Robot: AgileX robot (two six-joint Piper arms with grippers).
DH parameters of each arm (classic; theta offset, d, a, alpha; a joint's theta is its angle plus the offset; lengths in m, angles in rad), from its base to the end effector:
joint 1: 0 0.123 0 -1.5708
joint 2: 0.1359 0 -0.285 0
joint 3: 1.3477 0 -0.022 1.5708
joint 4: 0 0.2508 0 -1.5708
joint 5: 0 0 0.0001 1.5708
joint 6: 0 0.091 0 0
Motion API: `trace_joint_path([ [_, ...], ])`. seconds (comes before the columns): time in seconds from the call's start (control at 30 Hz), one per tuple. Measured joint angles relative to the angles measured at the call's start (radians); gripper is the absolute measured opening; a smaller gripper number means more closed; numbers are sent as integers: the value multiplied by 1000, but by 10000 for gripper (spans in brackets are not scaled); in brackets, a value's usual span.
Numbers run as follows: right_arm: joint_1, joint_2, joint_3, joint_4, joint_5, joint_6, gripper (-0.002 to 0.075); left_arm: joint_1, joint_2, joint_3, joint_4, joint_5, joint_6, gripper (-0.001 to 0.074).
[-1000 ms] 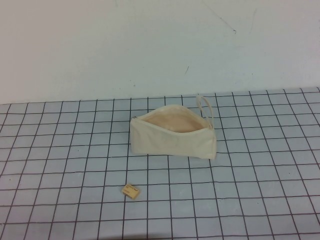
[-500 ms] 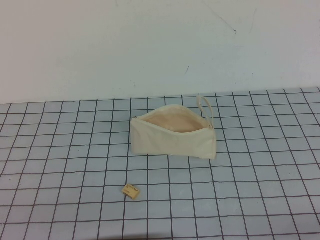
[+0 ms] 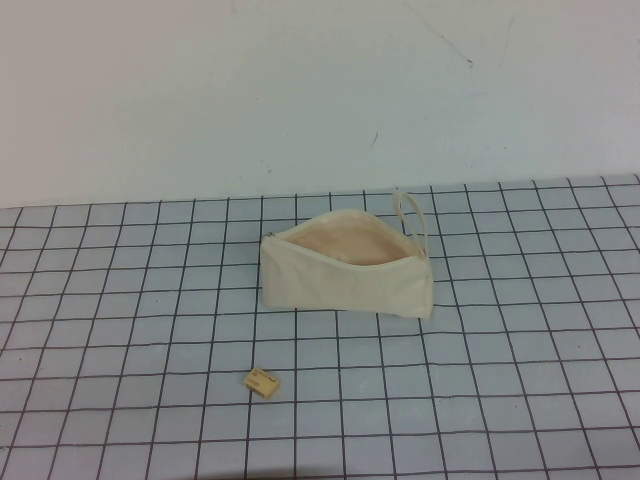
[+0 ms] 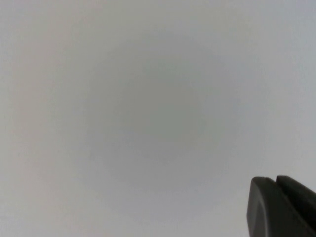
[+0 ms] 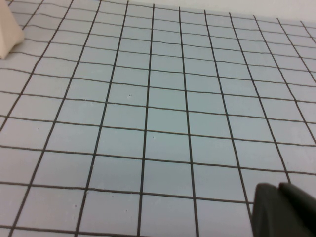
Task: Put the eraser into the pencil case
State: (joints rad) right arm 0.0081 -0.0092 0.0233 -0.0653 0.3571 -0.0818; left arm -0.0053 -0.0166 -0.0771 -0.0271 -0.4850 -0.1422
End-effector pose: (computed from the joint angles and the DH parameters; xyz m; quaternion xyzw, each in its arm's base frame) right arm 0.0531 -0.0017 0.1737 -0.0535 0.7980 -0.0496 0.5982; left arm 0.0314 0.0010 0.2798 -0.0408 0.4354 -0.0743 0.8963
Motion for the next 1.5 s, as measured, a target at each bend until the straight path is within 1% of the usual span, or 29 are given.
trace_joint_path([
  [0.1,0,0,0,0,0,0,-1,0,0,0,0,13,-15,-1],
  [0.17,0,0,0,0,0,0,-1,0,0,-15,-23,66,-31,-1],
  [0.3,0,0,0,0,0,0,-1,0,9,-103,-67,362,-40,-1],
  [0.37,0,0,0,0,0,0,-1,0,45,-164,-72,533,-40,-1],
  [0.47,0,0,0,0,0,0,-1,0,123,-245,-74,747,-40,-1],
  [0.57,0,0,0,0,0,0,-1,0,211,-295,-74,898,-40,-1],
  [0.67,0,0,0,0,0,0,-1,0,291,-297,-83,946,-40,-1],
  [0.8,0,0,0,0,0,0,-1,0,365,-285,-109,960,-31,-1],
  [0.87,0,0,0,0,0,0,-1,0,416,-307,-189,1014,58,-1],
  [0.97,0,0,0,0,0,0,-1,0,515,-401,-338,1117,268,-1],
  [1.07,0,0,0,0,0,0,-1,0,649,-512,-454,1198,412,-1],
  [1.3,0,0,0,0,0,0,-1,-1,997,-732,-577,1308,574,-1],
  [1.37,0,0,0,0,0,0,-1,-19,1100,-789,-595,1318,625,-1],
  [1.5,0,0,0,0,0,0,-1,-81,1242,-854,-576,1256,662,-1],
])
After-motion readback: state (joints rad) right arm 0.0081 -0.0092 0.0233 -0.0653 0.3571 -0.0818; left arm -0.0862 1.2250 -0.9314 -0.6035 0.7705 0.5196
